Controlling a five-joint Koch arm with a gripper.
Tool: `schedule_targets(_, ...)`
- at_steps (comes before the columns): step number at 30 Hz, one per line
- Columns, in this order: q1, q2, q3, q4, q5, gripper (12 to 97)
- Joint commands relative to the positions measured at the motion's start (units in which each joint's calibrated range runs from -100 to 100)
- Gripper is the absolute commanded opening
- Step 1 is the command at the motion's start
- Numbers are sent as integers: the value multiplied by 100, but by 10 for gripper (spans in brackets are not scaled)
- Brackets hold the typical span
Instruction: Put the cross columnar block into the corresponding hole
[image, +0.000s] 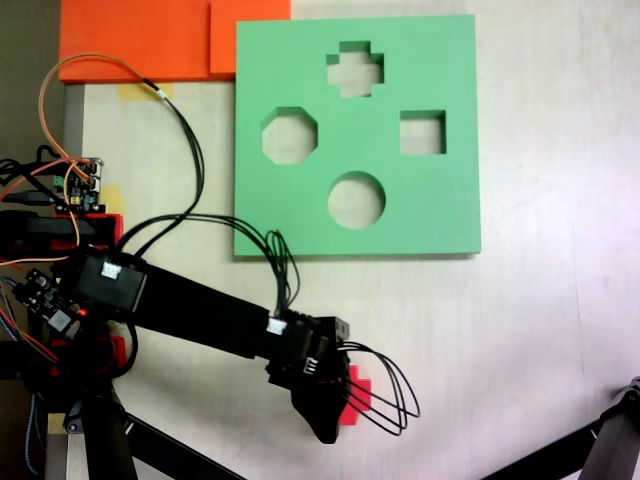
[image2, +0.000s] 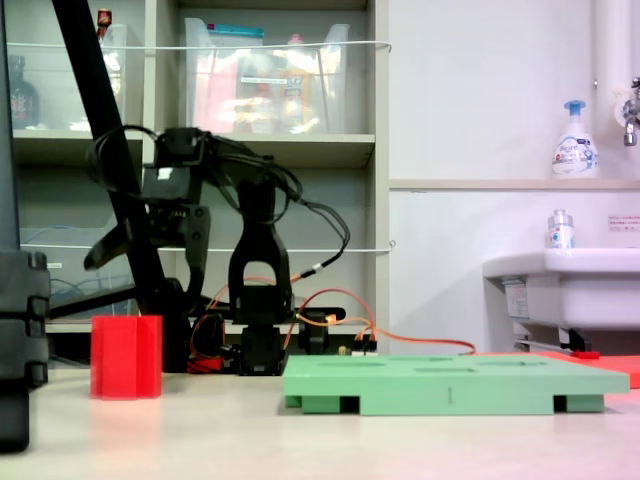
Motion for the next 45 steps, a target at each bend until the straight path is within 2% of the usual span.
schedule_targets(1,-20,195,318,-150,-49,815)
schedule_targets(19,-176,1536,438,23,-63,809)
schedule_targets(28,-176,1759,438,226,-88,772)
schedule_targets(39,-171,1759,418,226,-161,493)
schedule_targets(45,-176,1759,258,149,-195,468)
